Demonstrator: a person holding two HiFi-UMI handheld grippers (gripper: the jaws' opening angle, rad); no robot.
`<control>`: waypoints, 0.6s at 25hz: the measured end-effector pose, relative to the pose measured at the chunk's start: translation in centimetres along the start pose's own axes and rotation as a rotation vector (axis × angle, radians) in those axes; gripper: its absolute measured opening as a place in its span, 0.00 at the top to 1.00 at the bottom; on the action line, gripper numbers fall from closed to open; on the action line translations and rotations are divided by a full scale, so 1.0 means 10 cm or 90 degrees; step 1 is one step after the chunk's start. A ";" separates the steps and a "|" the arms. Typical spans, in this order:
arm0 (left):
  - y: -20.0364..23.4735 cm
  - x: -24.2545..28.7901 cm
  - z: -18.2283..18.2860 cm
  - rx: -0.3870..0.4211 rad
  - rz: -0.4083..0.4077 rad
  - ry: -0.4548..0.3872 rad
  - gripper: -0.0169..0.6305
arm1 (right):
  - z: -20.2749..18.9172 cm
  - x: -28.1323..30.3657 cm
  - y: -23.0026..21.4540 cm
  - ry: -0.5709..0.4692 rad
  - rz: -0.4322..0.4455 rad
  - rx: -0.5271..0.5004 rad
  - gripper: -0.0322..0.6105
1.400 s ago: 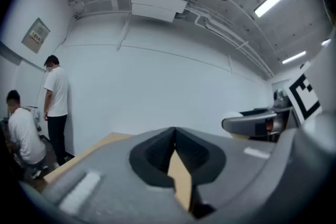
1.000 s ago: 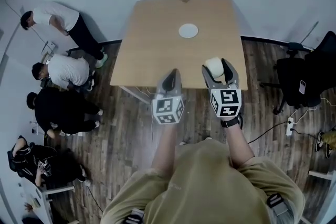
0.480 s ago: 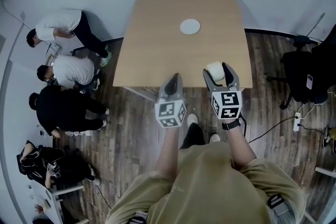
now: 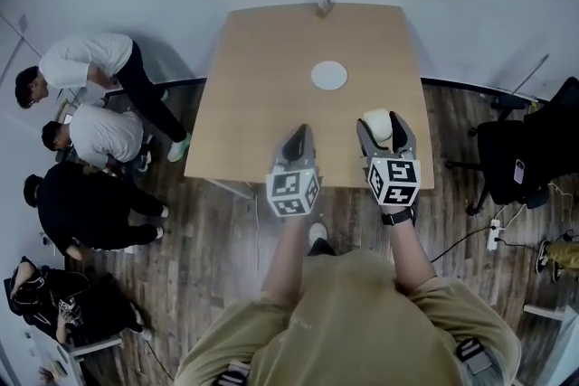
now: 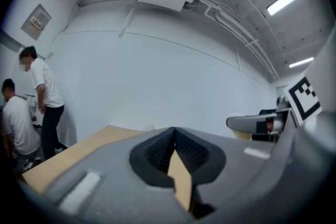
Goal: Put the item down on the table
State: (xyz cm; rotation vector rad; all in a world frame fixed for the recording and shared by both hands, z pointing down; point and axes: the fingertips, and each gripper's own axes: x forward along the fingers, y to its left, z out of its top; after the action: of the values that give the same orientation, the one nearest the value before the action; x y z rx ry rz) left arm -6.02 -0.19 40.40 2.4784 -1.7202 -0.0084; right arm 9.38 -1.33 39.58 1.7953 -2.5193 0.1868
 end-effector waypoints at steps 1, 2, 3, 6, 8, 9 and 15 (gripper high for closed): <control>0.11 0.07 0.05 -0.001 -0.002 -0.004 0.97 | 0.05 0.13 0.03 -0.003 -0.003 -0.002 0.45; 0.21 0.13 0.10 -0.001 -0.003 -0.008 0.97 | 0.10 0.26 0.07 -0.005 -0.005 -0.004 0.45; 0.33 0.19 0.16 -0.003 -0.005 -0.012 0.97 | 0.14 0.38 0.12 -0.007 -0.007 -0.006 0.45; 0.67 0.33 0.23 -0.011 -0.007 -0.012 0.97 | 0.22 0.71 0.29 -0.007 -0.013 -0.011 0.45; 0.85 0.40 0.18 -0.021 -0.011 0.000 0.97 | 0.20 0.85 0.39 -0.002 -0.019 -0.015 0.45; 0.92 0.44 0.13 -0.028 -0.013 0.007 0.97 | 0.18 0.90 0.43 0.002 -0.022 -0.019 0.45; 1.08 0.84 -0.18 -0.057 -0.032 0.045 0.97 | -0.10 1.25 0.27 0.044 -0.041 -0.026 0.45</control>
State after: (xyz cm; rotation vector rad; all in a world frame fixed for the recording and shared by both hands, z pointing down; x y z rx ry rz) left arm -13.00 -11.56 43.88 2.4266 -1.5949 -0.0029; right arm 2.70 -12.12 41.64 1.8188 -2.3970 0.1903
